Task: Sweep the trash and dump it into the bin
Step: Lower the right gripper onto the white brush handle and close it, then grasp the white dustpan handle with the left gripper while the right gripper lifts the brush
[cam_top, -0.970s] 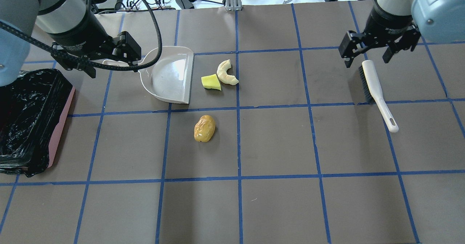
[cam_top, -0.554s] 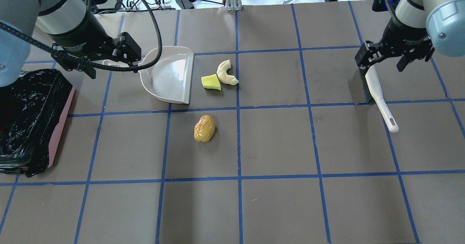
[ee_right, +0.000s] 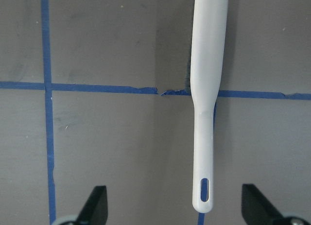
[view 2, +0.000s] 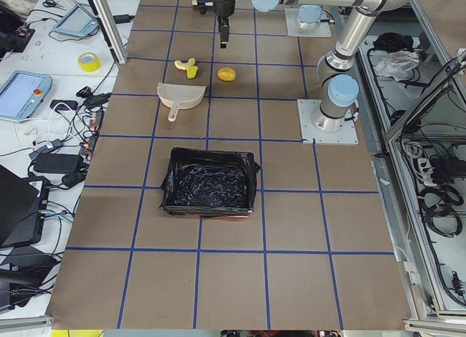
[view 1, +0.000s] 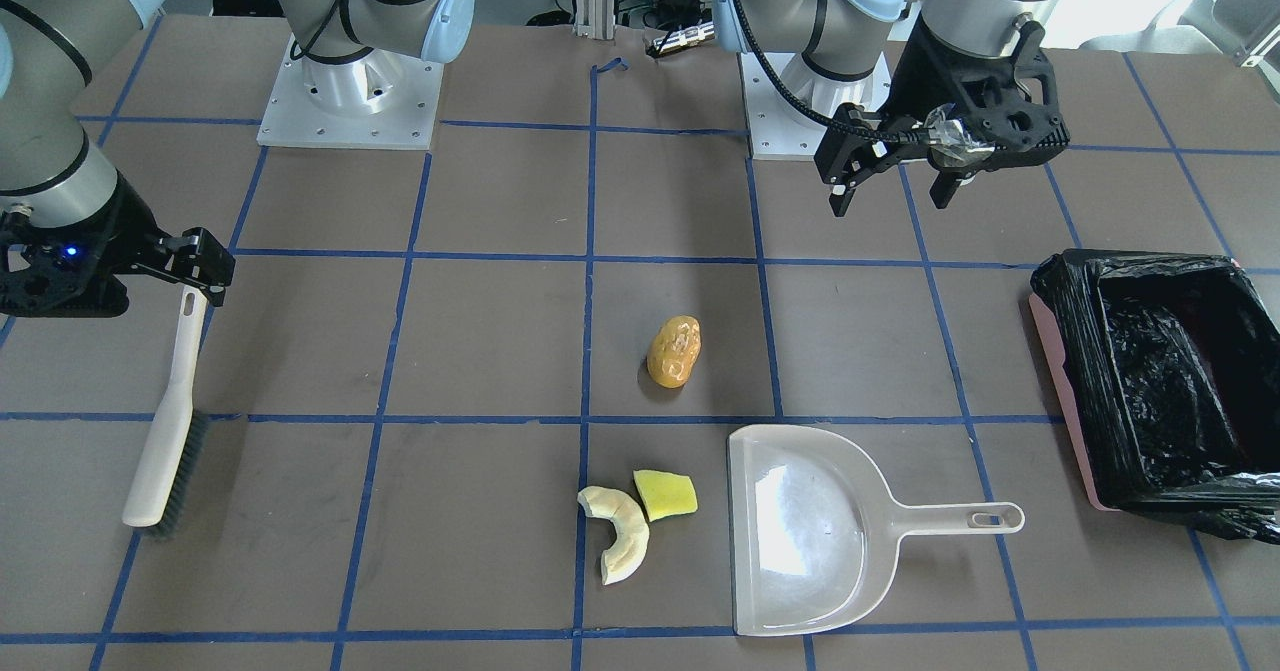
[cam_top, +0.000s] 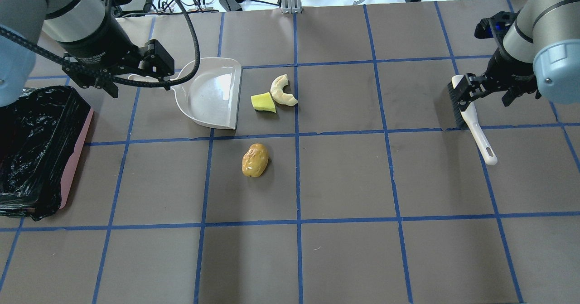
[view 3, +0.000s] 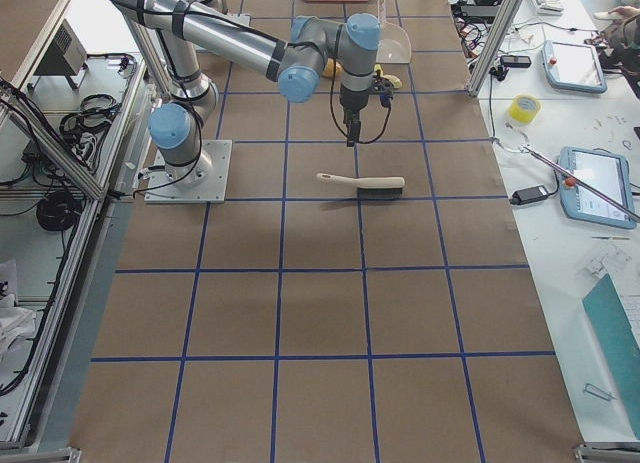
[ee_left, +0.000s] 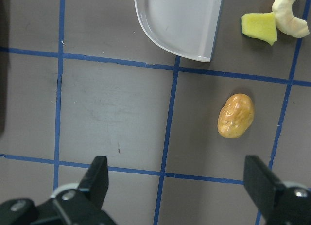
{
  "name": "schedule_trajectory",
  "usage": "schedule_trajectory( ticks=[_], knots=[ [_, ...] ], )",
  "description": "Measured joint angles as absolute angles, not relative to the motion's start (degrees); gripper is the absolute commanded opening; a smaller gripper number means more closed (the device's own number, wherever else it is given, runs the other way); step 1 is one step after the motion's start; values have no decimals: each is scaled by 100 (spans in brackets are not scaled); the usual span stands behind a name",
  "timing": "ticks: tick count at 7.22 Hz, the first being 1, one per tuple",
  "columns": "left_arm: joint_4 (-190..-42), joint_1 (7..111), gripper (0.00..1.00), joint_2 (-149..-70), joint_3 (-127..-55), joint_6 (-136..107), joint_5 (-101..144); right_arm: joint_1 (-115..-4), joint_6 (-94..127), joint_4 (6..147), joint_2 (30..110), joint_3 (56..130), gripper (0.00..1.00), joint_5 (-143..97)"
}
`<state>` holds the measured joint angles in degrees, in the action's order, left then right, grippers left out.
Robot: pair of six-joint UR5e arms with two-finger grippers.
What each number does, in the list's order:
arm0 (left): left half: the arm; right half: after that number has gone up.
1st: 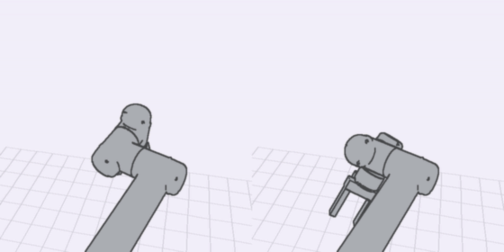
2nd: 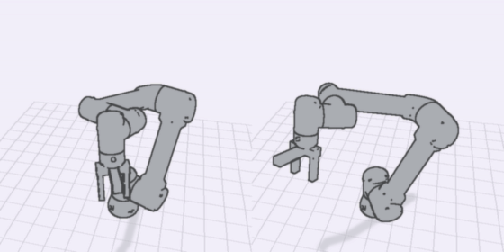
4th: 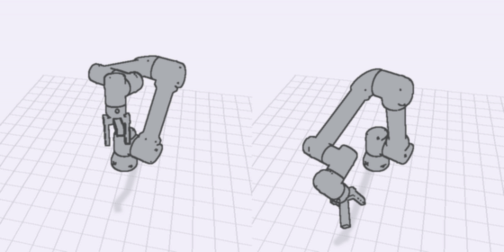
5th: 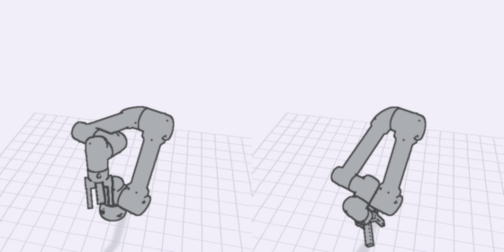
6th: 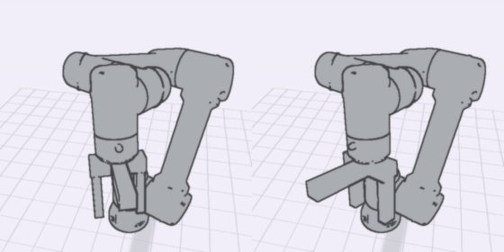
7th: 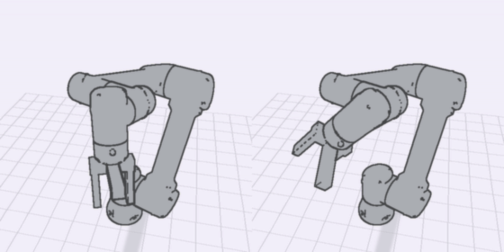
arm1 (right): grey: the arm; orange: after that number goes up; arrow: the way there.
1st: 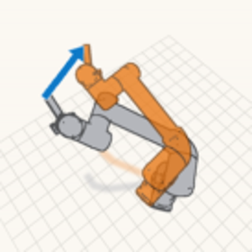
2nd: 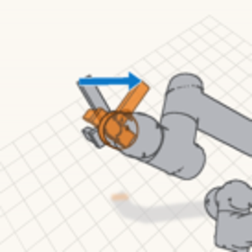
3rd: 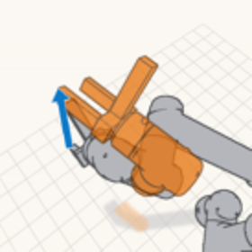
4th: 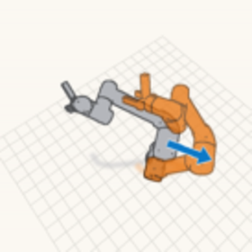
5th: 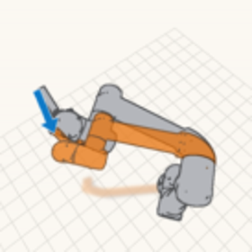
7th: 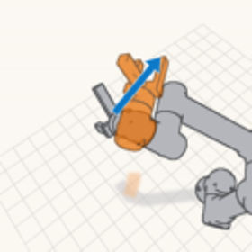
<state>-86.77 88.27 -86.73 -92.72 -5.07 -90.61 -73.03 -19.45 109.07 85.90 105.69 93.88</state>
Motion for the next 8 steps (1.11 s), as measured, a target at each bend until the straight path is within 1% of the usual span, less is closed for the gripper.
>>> schedule_trajectory(
  ticks=[3, 6, 7, 8],
  knots=[
    [-8517, 8789, 100, -8770, -9297, -84, -9075, -7023, -2149, 12405, 8266, 11576, 94, 9343],
    [-8341, 8781, 100, -8846, -9339, 71, -9073, -6964, -2241, 12700, 8164, 11803, 93, 9350],
    [-8321, 8778, 100, -8869, -9340, 183, -9074, -6957, -2246, 12703, 8155, 11814, 85, 9372],
    [-8220, 8772, 100, -8921, -9336, 467, -9074, -6917, -2265, 12707, 8142, 11827, 80, 9410]
  ],
)
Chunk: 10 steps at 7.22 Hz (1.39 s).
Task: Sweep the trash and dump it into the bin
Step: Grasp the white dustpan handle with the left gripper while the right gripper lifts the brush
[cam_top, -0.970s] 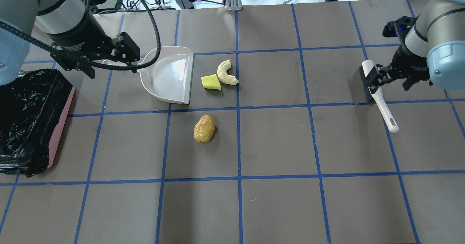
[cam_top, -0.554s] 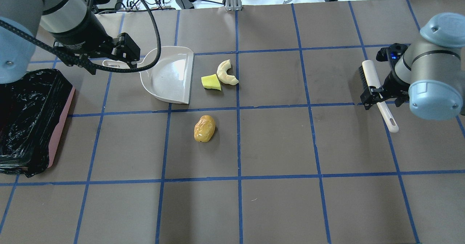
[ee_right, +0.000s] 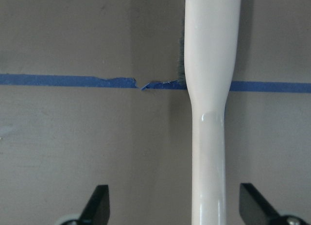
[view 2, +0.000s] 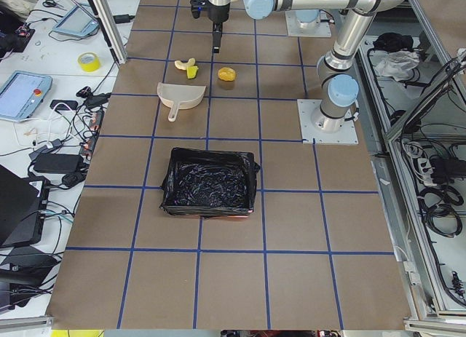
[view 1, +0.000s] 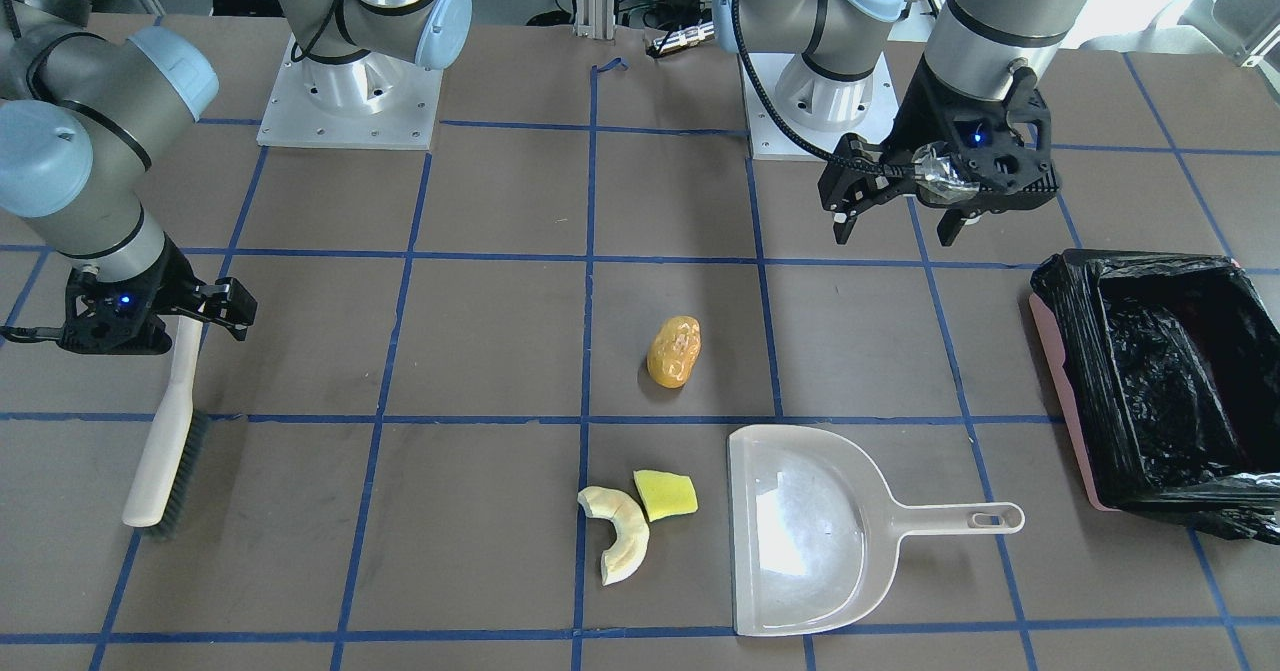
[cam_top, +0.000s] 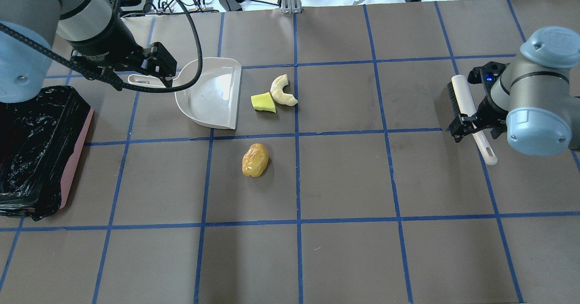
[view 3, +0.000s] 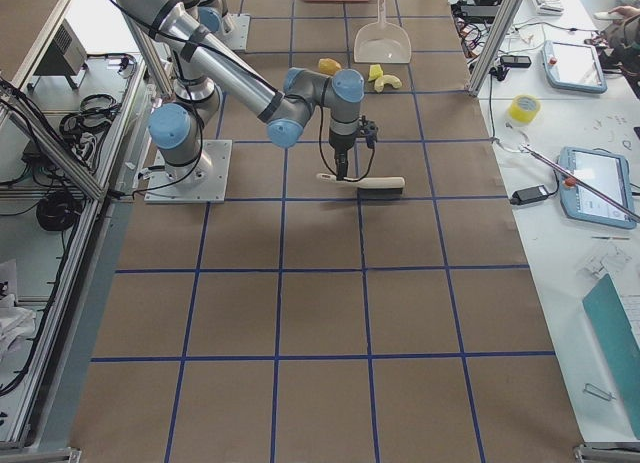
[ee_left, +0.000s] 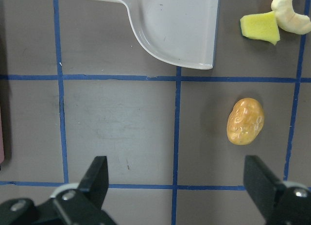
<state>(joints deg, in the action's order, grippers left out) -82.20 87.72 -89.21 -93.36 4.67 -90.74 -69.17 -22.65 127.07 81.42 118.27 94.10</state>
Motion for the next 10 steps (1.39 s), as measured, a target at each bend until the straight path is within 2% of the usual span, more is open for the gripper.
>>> schedule_trajectory(
  ticks=[3, 4, 5, 6, 8, 9, 10],
  knots=[
    [-7852, 8754, 100, -9330, -9347, 2048, -9073, -6672, -2425, 12748, 8040, 11849, 69, 9379],
    [-7728, 8723, 100, -9574, -9375, 2821, -9074, -6652, -2435, 12752, 8029, 11853, 61, 9358],
    [-7493, 8637, 100, -9894, -9428, 3684, -9074, -6642, -2436, 12751, 8026, 11855, 46, 9348],
    [-7179, 8458, 100, -10218, -9476, 4782, -9070, -6639, -2435, 12745, 8022, 11856, 43, 9344],
    [-6502, 8090, 98, -10809, -9477, 7319, -9070, -6636, -2435, 12731, 8002, 11859, 43, 9345],
    [-6030, 8028, 96, -11089, -9453, 8509, -9083, -6633, -2436, 12735, 7982, 11879, 40, 9348],
    [-5543, 7996, 96, -11370, -9433, 9381, -9093, -6630, -2440, 12755, 7970, 11914, 32, 9350]
  ],
)
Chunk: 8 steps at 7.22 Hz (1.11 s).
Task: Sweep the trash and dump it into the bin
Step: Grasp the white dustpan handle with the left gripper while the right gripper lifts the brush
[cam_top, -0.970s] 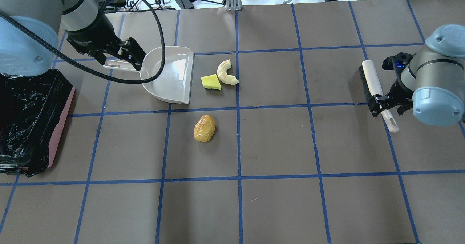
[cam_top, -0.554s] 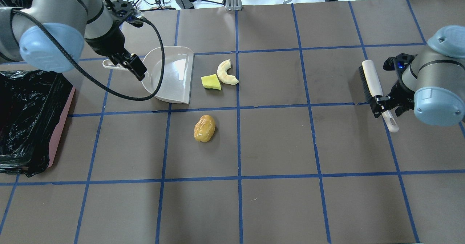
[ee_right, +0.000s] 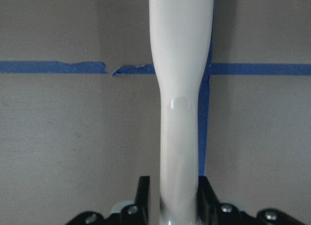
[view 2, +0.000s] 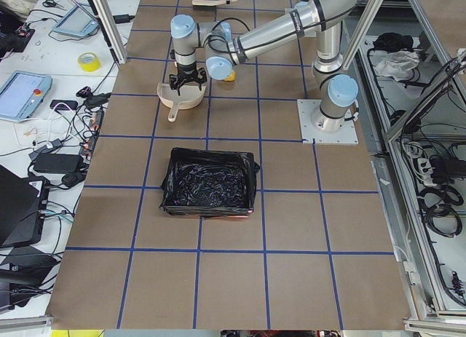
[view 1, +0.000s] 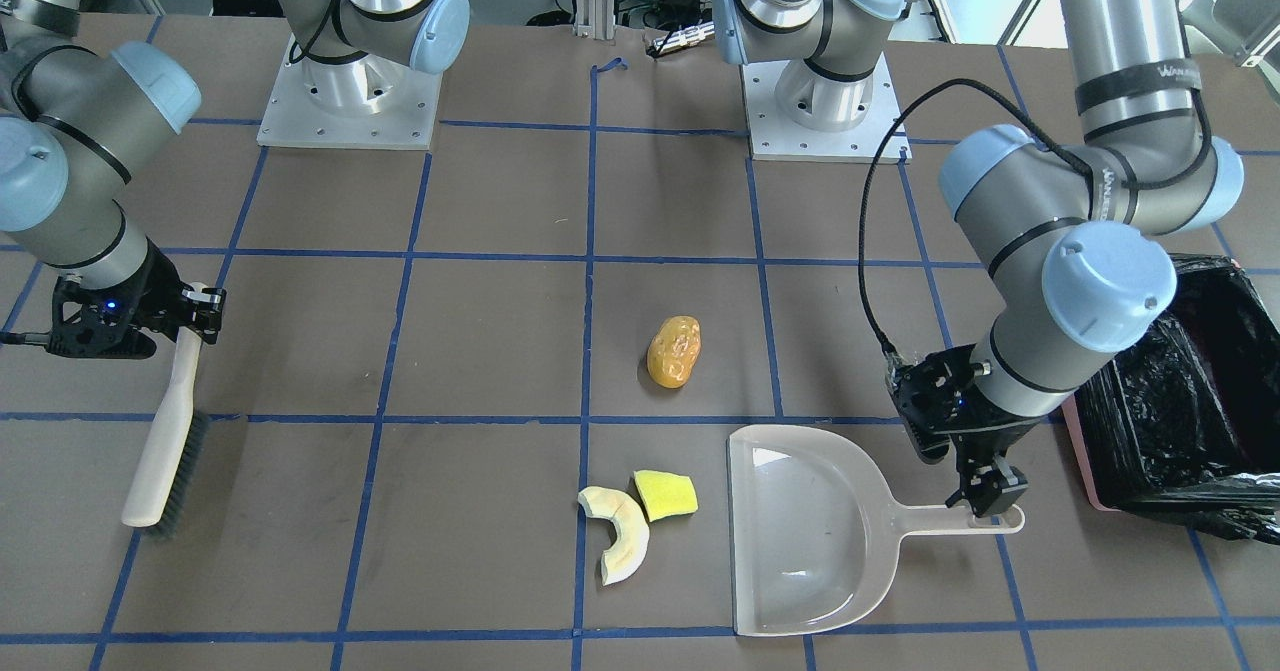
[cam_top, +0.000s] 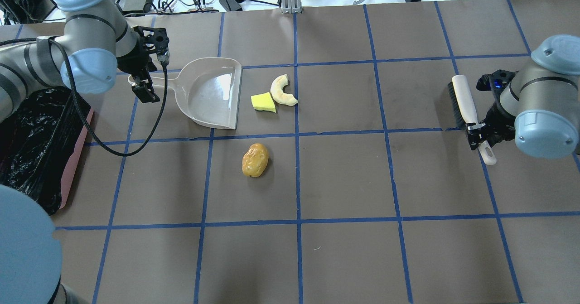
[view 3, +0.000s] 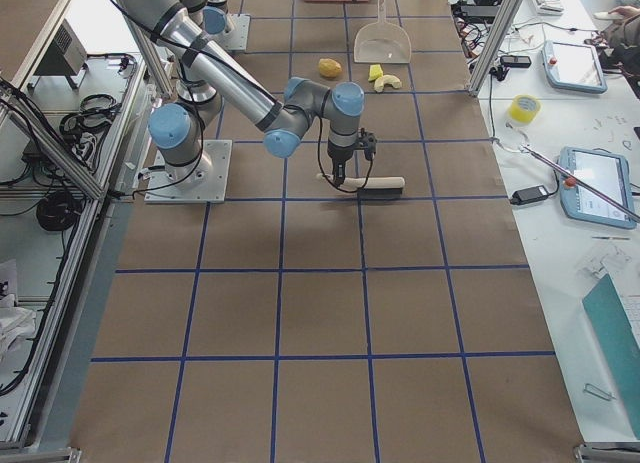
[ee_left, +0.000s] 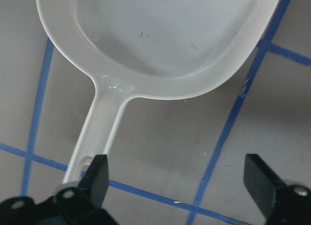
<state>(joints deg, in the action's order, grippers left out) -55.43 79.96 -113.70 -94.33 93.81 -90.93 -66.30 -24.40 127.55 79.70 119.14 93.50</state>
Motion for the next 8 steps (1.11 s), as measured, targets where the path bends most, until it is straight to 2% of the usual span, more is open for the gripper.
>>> schedule_trajectory(
  ticks=[2, 3, 4, 6, 7, 8],
  knots=[
    [-5005, 7954, 97, -11765, -9347, 10180, -9204, -6627, -2437, 12776, 7964, 11940, 13, 9346],
    [-4951, 7949, 97, -11883, -9304, 10278, -9274, -6627, -2431, 12778, 7965, 11941, 11, 9344],
    [-4936, 7947, 90, -11961, -9288, 10309, -9307, -6627, -2415, 12764, 7982, 11931, 8, 9341],
    [-4935, 7936, 37, -12023, -9283, 10314, -9320, -6638, -2356, 12718, 8070, 11887, 7, 9337],
    [-4933, 7913, 17, -12026, -9281, 10319, -9318, -6689, -2266, 12701, 8174, 11874, 7, 9323],
    [-4931, 7891, 4, -12025, -9281, 10323, -9315, -6806, -2128, 12645, 8315, 11862, 7, 9272]
  ],
)
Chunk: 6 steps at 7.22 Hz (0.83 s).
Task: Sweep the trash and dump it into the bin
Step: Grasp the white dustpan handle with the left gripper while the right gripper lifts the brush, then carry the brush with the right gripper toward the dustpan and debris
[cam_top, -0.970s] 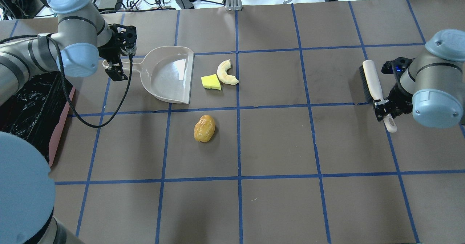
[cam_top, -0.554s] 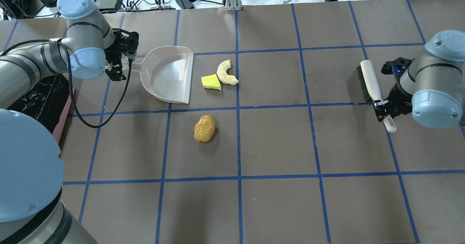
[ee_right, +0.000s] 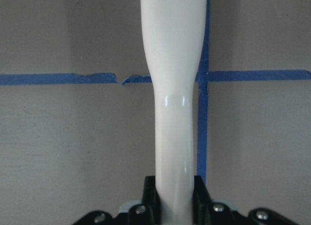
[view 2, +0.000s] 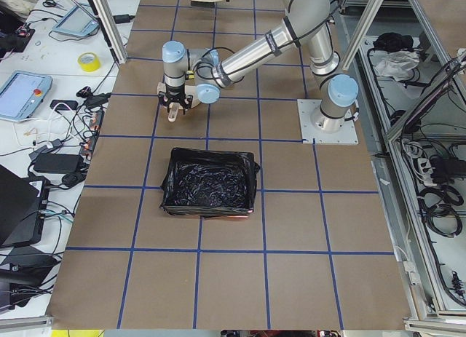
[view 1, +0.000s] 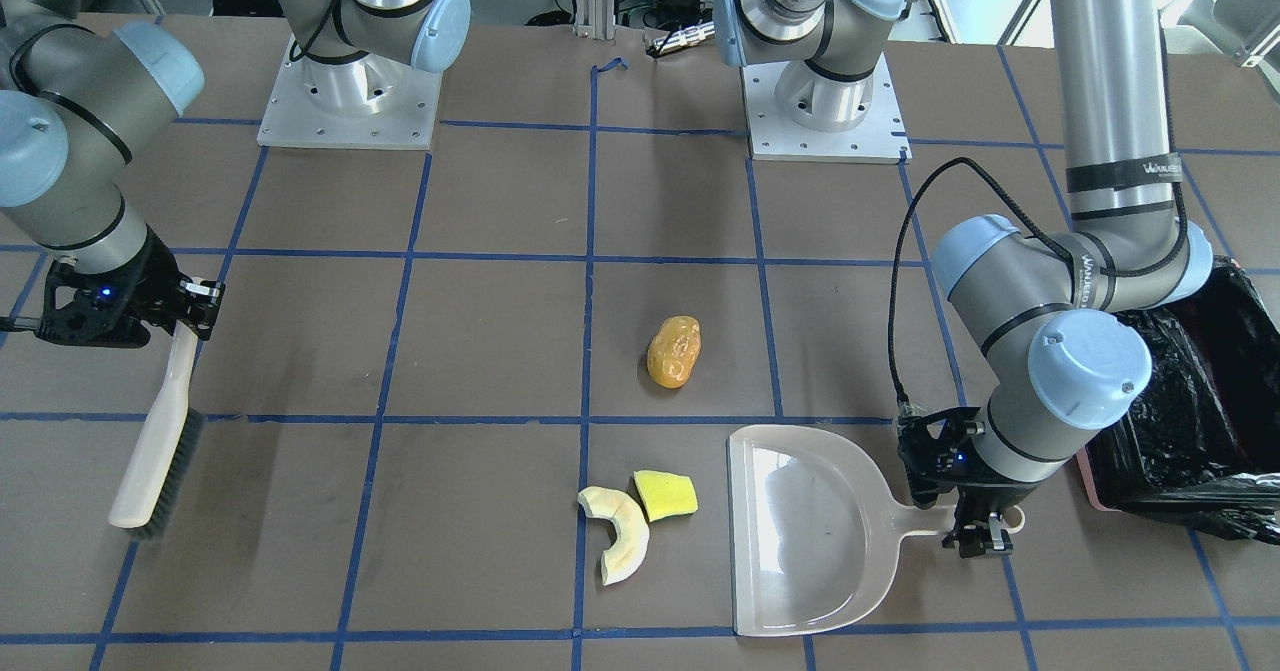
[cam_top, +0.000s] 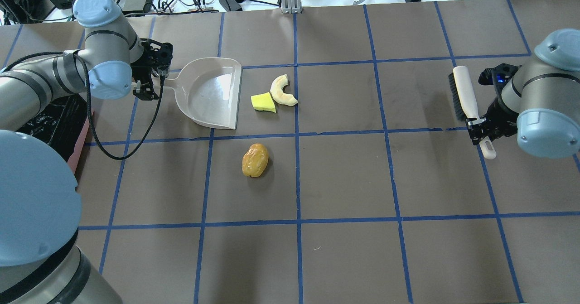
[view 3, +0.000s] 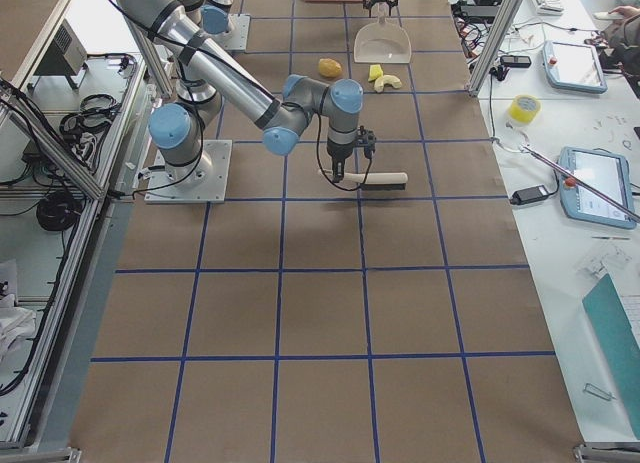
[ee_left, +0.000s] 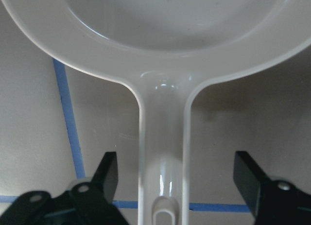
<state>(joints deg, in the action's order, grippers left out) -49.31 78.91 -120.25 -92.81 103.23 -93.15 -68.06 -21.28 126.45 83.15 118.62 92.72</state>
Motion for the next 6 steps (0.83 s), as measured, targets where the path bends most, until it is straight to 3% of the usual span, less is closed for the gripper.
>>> schedule_trajectory(
  ticks=[1, 6],
  knots=[
    [-4931, 7881, 0, -12024, -9281, 10326, -9315, -7029, -1971, 12526, 8440, 11804, 6, 9213],
    [-4952, 7881, 0, -11961, -9298, 10310, -9308, -9039, -31, 11953, 8362, 11062, 6, 8858]
  ],
)
